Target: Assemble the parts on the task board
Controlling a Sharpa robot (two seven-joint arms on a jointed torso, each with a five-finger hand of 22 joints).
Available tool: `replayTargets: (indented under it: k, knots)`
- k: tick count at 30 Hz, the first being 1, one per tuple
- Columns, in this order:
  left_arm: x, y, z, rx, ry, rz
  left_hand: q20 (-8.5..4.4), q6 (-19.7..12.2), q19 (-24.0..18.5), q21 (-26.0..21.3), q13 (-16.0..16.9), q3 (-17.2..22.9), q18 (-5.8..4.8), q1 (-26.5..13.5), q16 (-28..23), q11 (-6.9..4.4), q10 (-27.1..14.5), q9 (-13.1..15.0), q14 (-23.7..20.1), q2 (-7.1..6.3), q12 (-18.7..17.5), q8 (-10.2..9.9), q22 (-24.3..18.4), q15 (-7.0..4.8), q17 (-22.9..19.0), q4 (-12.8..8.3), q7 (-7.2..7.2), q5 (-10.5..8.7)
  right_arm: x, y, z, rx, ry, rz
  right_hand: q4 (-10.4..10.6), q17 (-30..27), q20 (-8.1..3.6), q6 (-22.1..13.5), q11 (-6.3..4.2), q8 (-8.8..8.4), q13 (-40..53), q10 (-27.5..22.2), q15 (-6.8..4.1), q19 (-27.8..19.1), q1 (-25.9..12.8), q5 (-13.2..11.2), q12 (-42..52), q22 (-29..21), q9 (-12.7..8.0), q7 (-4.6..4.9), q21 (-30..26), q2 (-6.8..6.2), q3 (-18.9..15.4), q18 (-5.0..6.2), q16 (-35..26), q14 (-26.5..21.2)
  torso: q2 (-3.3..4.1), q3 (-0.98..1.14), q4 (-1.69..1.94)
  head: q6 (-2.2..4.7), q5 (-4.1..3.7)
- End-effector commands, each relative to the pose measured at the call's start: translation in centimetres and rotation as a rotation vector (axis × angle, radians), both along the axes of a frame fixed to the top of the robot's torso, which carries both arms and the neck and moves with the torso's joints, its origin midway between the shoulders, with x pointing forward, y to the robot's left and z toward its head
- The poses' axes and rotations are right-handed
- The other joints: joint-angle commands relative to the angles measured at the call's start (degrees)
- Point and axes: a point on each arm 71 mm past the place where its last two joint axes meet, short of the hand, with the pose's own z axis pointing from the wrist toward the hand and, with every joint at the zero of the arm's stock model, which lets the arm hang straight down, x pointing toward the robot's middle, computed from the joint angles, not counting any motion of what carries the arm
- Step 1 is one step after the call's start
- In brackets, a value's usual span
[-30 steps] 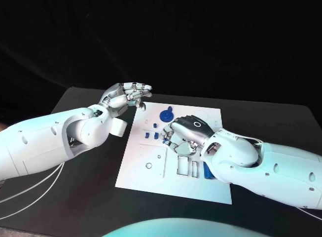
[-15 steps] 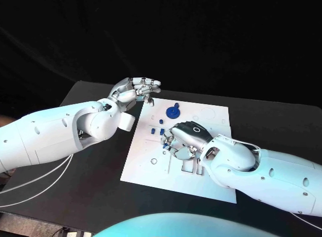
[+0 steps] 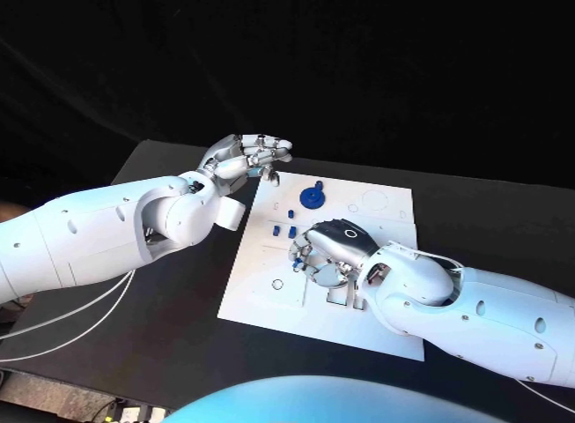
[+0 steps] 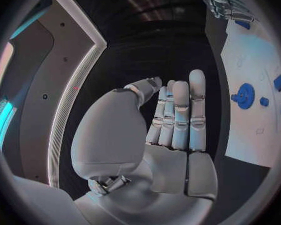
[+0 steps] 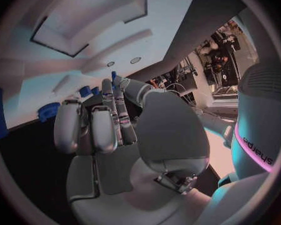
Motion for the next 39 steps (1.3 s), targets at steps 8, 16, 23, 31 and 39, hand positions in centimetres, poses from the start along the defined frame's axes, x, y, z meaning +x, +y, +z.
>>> replayTargets:
  k: [8, 16, 23, 31, 39]
  knots:
    - [-0.06, -0.24, 0.1, -0.004, -0.006, -0.009, 0.04, -0.12, 0.25, -0.21, -0.06, -0.07, 0.33, 0.27, 0.24, 0.11, -0.48, -0.06, 0.41, 0.1, -0.42, -0.24, -0.07, 0.16, -0.11, -0.13, 0.17, 0.05, -0.05, 0.08, -0.54, -0.055, -0.001, 0.008, 0.07, -0.13, 0.14, -0.09, -0.84, 0.21, 0.05, 0.82, -0.19, 0.17, -0.52, 0.24, 0.03, 1.72, 0.07, 0.44, -0.19, 0.23, 0.07, -0.29, 0.06, 0.67, 0.02, 0.02, -0.04, -0.17, 0.11]
    - [-0.06, -0.24, 0.09, -0.004, -0.004, -0.011, 0.04, -0.12, 0.25, -0.21, -0.06, -0.07, 0.33, 0.27, 0.24, 0.11, -0.48, -0.06, 0.41, 0.1, -0.42, -0.24, -0.07, 0.16, -0.11, -0.13, 0.17, 0.05, -0.07, 0.2, -0.79, -0.068, 0.005, 0.011, 0.1, -0.09, 0.15, -0.09, -0.84, 0.23, 0.08, 0.83, -0.19, 0.17, -0.59, 0.23, 0.01, 1.75, 0.1, 0.43, -0.17, 0.23, 0.04, -0.3, 0.09, 0.67, 0.03, 0.06, -0.07, -0.31, 0.16]
    - [-0.05, -0.24, 0.07, -0.003, -0.002, -0.012, 0.04, -0.12, 0.25, -0.21, -0.06, -0.07, 0.33, 0.27, 0.24, 0.11, -0.48, -0.06, 0.41, 0.1, -0.42, -0.24, -0.07, 0.16, -0.11, -0.13, 0.17, 0.05, 0.04, 0.14, -0.97, -0.08, 0.009, 0.004, 0.1, -0.09, 0.15, -0.09, -0.84, 0.23, 0.08, 0.83, -0.19, 0.17, -0.59, 0.23, 0.01, 1.75, 0.1, 0.43, -0.17, 0.23, 0.04, -0.3, 0.09, 0.67, 0.02, 0.05, -0.06, -0.35, 0.18]
    - [-0.05, -0.25, 0.04, -0.003, 0.001, -0.016, 0.06, -0.14, 0.27, -0.23, -0.07, -0.12, 0.33, 0.2, 0.24, 0.13, -0.51, -0.07, 0.4, 0.08, -0.48, -0.27, -0.09, 0.18, -0.12, -0.11, 0.19, 0.04, 0.16, 0.2, -1.13, -0.101, -0.005, 0.004, 0.2, -0.2, 0.17, -0.11, -0.84, 0.27, 0.15, 0.84, -0.18, 0.15, -0.78, 0.17, -0.02, 1.77, 0.19, 0.41, -0.18, 0.26, -0.05, -0.29, 0.07, 0.65, 0.03, 0.08, -0.05, -0.34, 0.19]
    - [-0.06, -0.28, 0.04, -0.002, 0.004, -0.018, 0.06, -0.14, 0.27, -0.23, -0.07, -0.12, 0.33, 0.2, 0.24, 0.13, -0.51, -0.07, 0.4, 0.08, -0.48, -0.27, -0.09, 0.18, -0.12, -0.11, 0.19, 0.04, -0.12, 0.78, -1.16, -0.111, -0.01, 0.025, 0.24, -0.13, 0.18, -0.13, -0.85, 0.29, 0.19, 0.84, -0.18, 0.18, -0.89, 0.13, -0.05, 1.84, 0.24, 0.4, -0.11, 0.22, -0.11, -0.31, 0.11, 0.66, 0.06, 0.03, -0.04, -0.23, 0.21]
